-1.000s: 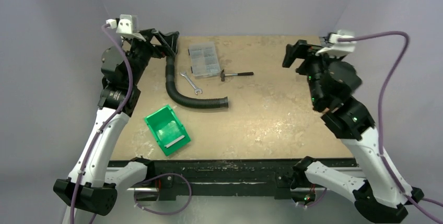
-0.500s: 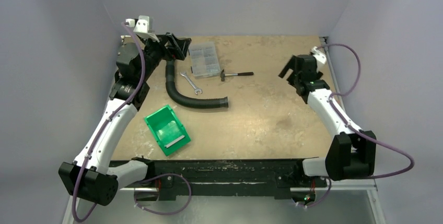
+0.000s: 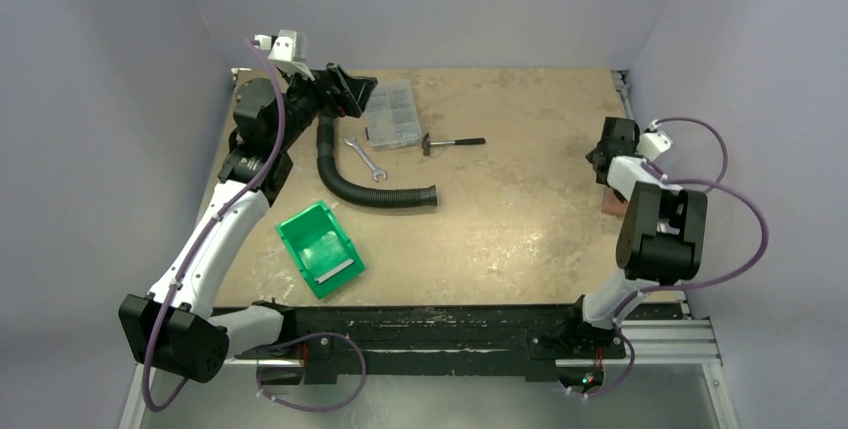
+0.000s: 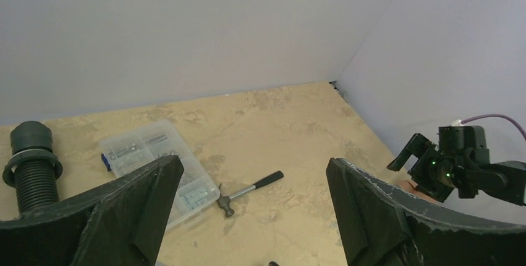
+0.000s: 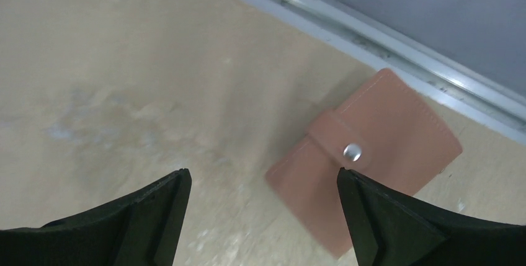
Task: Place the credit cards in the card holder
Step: Move the card holder to the center of the board.
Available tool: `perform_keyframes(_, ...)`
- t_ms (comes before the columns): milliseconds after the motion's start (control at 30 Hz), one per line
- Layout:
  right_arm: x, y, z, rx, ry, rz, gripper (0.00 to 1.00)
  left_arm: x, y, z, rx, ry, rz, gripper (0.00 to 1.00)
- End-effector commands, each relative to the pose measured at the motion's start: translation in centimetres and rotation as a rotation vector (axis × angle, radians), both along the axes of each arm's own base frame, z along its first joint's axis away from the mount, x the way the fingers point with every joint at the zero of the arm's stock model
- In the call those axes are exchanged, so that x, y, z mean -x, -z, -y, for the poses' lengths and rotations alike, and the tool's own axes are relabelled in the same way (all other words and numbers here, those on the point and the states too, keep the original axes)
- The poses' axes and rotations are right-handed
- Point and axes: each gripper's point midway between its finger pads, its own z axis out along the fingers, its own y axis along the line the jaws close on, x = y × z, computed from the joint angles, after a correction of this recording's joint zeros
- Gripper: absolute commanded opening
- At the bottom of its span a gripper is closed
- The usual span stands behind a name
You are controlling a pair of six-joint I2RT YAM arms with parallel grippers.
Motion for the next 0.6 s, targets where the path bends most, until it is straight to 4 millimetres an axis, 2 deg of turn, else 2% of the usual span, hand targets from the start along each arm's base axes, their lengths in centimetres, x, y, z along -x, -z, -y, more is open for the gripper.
perform_keyframes(0,-0.9,-1.0,4.1,0.137,0.04,-0.044,0.99,0.4,-1.6,0.7,0.029,0.034,0.057,0.96)
perform_keyframes(100,-1.2,-0.2,4.6,0.132,0.0,-0.05,0.99,0.4,-1.6,0.8,0.028,0.037,0.055,0.96)
perform_keyframes(167,-1.6,0.3,4.2,0.098,-0.024,-0.058,0.99,0.4,-1.5,0.8,0.03,0.038,0.054,0.96)
perform_keyframes(333,-2.5,2.6,0.6,-0.083,-0.137,-0.053,0.99,0.5,-1.6,1.0,0.036,0.049,0.055,0.96)
perform_keyframes(433,-3.0,2.6,-4.0,-0.156,-0.263,-0.018,0.99,0.4,-1.5,1.0,0.038,0.049,0.051,0.96)
perform_keyframes(567,-3.5,2.4,-14.2,-0.255,-0.527,-0.016,0.99,0.3,-1.2,1.3,0.044,0.06,0.04,0.96)
